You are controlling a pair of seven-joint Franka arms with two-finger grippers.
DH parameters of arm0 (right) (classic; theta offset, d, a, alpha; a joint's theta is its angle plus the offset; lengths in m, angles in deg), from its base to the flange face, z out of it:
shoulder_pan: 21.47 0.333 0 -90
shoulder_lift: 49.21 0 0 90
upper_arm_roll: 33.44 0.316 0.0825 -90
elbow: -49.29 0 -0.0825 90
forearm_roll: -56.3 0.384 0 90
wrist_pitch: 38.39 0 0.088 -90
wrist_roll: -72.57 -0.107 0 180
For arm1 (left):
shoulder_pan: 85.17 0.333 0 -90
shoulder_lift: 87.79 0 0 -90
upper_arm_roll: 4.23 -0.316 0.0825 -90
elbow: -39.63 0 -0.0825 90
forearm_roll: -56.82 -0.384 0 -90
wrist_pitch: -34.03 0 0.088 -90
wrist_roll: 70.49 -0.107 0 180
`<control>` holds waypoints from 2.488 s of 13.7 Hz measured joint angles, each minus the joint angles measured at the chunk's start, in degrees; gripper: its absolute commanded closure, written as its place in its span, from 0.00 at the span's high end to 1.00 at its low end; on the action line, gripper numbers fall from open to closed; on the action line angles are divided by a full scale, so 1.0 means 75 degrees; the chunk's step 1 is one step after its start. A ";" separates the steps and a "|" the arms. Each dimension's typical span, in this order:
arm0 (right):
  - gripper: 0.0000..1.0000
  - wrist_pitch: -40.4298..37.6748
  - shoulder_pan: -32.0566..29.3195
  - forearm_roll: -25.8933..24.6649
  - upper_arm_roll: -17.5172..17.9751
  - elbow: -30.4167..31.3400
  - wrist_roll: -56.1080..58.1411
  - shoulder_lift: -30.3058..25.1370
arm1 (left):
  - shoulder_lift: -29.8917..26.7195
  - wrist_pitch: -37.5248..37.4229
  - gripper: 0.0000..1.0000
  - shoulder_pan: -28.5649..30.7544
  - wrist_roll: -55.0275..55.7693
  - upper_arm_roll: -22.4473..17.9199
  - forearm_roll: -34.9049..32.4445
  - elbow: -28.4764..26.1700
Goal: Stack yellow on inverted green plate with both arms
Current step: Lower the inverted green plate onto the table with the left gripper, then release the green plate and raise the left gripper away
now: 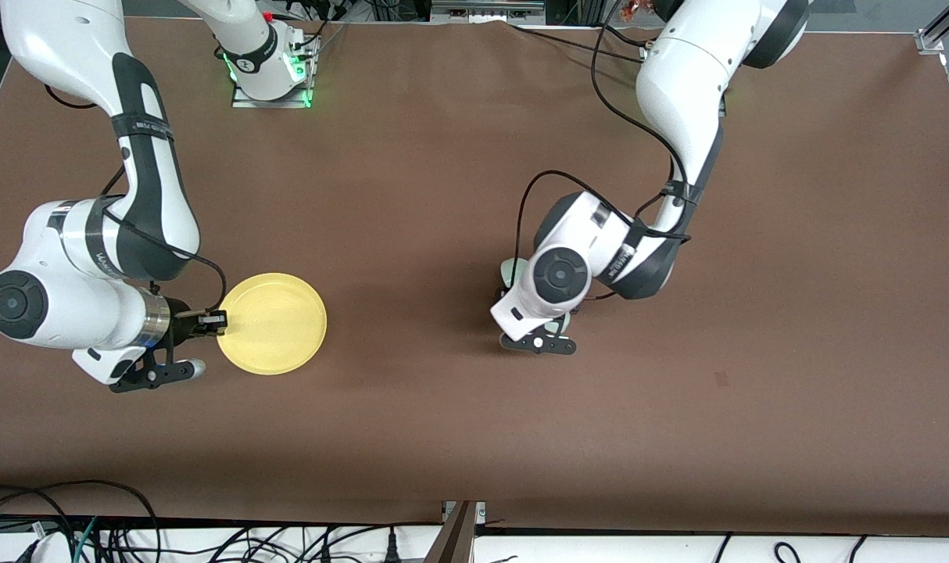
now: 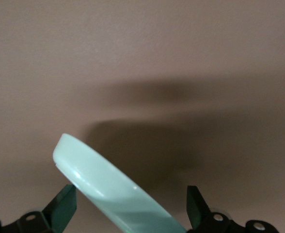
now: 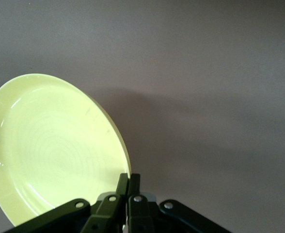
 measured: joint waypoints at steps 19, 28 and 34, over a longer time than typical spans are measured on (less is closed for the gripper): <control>0.00 -0.0006 0.0014 0.0000 0.0005 0.0003 -0.0022 0.0010 | 0.0078 0.4093 1.00 0.0146 -0.0412 0.0206 0.2074 -0.1781; 0.00 -0.0007 0.0004 0.0000 0.0004 0.0003 -0.0022 0.0010 | -0.1083 0.2506 1.00 0.0405 -0.0689 0.0069 0.1956 -0.2074; 0.00 -0.0001 0.0069 0.0007 0.0032 0.0005 -0.0268 0.0018 | -0.2435 0.0303 1.00 0.0846 -0.0847 -0.0764 0.0001 -0.2028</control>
